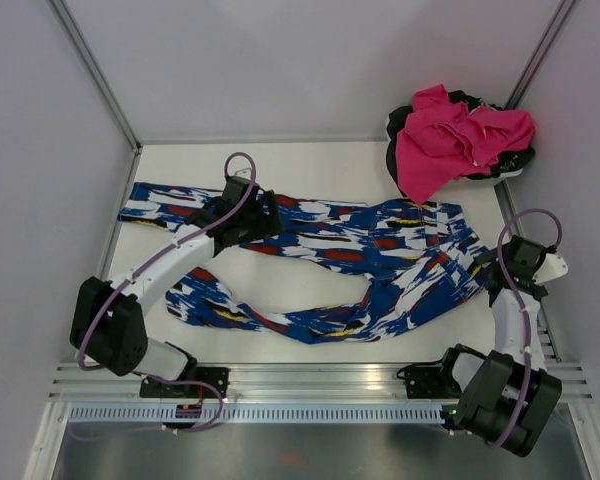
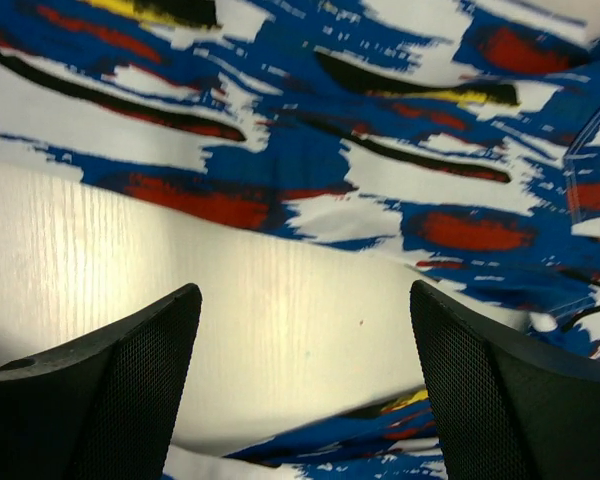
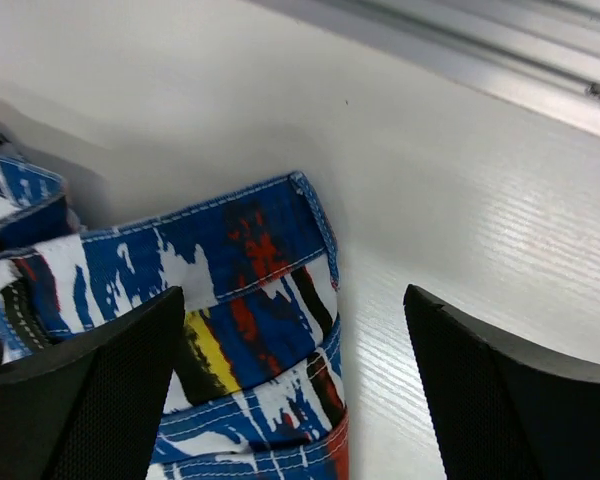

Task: Fold and stack the trousers
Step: Flatten the trousers out

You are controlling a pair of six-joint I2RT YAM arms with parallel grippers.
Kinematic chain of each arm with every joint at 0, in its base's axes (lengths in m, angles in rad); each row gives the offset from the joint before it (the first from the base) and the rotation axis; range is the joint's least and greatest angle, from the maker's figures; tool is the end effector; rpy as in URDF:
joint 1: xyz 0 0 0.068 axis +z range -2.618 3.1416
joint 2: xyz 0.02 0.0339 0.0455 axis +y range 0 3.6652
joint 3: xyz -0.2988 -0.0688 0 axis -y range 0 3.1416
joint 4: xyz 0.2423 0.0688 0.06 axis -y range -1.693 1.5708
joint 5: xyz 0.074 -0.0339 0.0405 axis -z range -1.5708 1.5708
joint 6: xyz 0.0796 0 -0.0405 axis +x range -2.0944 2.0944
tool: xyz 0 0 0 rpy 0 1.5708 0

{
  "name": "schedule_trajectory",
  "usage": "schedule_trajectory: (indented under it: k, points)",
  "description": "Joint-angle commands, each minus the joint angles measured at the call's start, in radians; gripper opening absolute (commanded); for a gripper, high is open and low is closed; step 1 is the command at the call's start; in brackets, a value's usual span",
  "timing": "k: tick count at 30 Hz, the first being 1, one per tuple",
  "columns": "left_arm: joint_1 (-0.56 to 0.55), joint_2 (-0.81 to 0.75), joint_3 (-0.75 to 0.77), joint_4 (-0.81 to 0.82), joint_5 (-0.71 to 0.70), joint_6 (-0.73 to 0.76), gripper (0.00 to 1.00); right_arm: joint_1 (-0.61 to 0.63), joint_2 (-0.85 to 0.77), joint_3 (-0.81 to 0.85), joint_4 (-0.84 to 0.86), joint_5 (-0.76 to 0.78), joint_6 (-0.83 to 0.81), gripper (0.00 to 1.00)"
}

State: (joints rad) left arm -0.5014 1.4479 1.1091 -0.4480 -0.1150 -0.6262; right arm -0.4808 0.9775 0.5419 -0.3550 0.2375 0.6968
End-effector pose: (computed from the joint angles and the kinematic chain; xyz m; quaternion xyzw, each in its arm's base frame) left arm 0.3025 -0.1554 0.2777 -0.0794 0.9195 -0.1589 0.3508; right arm 0.1726 -0.1111 0.2058 0.5475 0.7387 -0.0682 0.3872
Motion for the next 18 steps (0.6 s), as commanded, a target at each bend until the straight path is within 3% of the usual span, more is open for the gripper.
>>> schedule_trajectory:
  k: [1,5,7,14,15,16,18]
  points:
    - [-0.002,-0.082,-0.044,0.023,0.028,0.029,0.90,-0.008,0.044,-0.022,0.086,-0.029,0.041,0.95]
    - [-0.003,-0.132,-0.130,0.034,0.017,0.019,0.91,-0.009,0.030,-0.095,0.246,-0.035,0.024,0.77]
    - [-0.003,-0.136,-0.150,0.035,0.024,0.016,0.91,-0.008,0.024,-0.135,0.330,-0.066,0.020,0.75]
    - [-0.002,-0.141,-0.180,0.002,0.015,0.026,0.91,-0.008,0.128,-0.131,0.341,-0.087,-0.037,0.74]
    - [-0.002,-0.142,-0.181,-0.001,0.009,0.031,0.91,-0.008,0.151,-0.131,0.347,-0.090,-0.051,0.68]
    - [-0.002,-0.142,-0.178,-0.006,0.009,0.033,0.91,-0.008,0.161,-0.123,0.347,-0.107,-0.062,0.35]
    - [-0.002,-0.146,-0.164,-0.027,0.009,0.045,0.91,-0.008,0.170,-0.100,0.331,-0.130,-0.109,0.03]
